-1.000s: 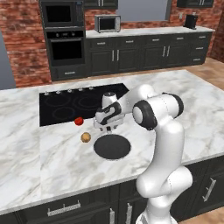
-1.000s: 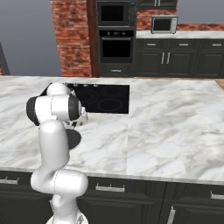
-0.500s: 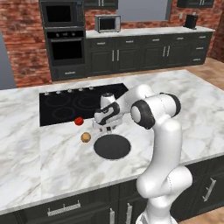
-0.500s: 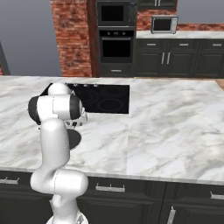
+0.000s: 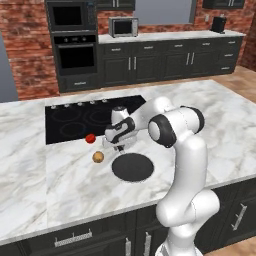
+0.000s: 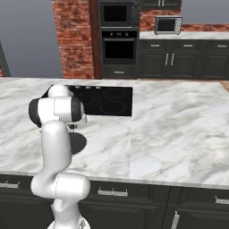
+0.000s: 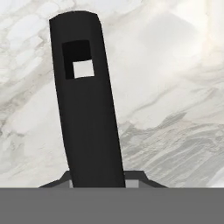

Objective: Place the pan on the center burner on the stove. Then place the tomato and the onion in the pan and turn on the center burner.

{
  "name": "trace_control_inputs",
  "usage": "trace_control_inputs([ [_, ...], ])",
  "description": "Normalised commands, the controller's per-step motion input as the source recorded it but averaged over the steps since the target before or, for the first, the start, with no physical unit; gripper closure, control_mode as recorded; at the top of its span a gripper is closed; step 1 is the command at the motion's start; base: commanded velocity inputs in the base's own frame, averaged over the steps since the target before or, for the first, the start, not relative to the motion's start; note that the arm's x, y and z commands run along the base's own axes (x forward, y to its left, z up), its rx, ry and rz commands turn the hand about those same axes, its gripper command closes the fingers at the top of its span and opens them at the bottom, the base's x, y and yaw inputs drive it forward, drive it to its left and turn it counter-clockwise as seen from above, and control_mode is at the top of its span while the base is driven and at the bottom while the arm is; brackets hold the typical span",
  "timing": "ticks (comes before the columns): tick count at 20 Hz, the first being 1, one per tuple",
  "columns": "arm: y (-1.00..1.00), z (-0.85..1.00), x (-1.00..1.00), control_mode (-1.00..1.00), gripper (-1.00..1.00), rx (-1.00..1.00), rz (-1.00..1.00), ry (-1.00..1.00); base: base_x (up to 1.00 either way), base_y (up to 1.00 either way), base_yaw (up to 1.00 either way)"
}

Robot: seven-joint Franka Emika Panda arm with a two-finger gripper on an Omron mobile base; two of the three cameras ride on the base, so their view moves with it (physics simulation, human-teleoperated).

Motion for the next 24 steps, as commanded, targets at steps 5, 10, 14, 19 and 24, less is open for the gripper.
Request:
trace_control_inputs([
  [5, -0.15, -0.2, 0.0, -1.0, 1.0, 0.0, 0.0, 0.0, 0.0, 0.0, 0.0],
  [10, -0.31, -0.04, -0.01, -1.0, 1.0, 0.01, -0.07, 0.0, 0.0, 0.0, 0.0],
  [14, -0.39, 0.02, -0.07, -1.0, 1.0, 0.07, -0.17, 0.0, 0.0, 0.0, 0.0],
  [19, -0.51, 0.23, -0.19, -1.0, 1.0, 0.1, -0.25, 0.04, 0.0, 0.0, 0.0],
  [24, -0.62, 0.29, -0.64, -1.0, 1.0, 0.12, -0.42, 0.08, 0.0, 0.0, 0.0],
])
